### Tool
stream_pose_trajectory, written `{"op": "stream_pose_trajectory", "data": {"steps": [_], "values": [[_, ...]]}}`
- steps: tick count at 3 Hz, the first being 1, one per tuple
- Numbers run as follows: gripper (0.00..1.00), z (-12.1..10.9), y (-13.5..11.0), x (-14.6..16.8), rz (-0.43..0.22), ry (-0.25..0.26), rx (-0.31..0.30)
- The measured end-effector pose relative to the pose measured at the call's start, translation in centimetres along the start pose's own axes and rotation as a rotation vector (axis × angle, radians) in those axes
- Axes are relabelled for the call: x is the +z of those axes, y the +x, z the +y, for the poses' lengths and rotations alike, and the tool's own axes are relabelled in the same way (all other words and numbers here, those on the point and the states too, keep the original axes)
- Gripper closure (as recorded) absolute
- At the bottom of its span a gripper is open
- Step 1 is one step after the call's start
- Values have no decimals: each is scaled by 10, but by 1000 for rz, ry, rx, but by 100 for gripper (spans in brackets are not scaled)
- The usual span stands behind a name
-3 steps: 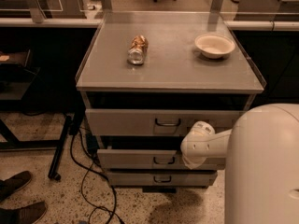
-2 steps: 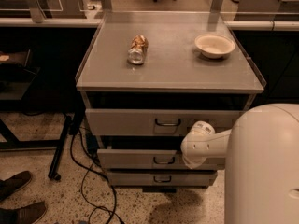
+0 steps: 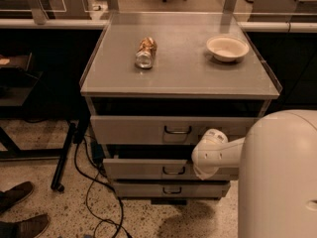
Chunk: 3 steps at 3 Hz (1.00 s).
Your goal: Close middle drawer
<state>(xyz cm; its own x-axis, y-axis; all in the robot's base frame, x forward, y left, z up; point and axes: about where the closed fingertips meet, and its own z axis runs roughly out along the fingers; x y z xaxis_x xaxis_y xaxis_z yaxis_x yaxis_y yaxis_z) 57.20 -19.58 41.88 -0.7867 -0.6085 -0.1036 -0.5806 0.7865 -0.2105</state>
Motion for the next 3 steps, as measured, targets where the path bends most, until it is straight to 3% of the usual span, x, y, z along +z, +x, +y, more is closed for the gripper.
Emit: {"op": "stream_pose_trajectory", "data": {"steps": [1,2,3], "values": [[15,0,0,0,0,0,0],[0,0,0,0,0,0,0],[0,0,0,0,0,0,0]]}}
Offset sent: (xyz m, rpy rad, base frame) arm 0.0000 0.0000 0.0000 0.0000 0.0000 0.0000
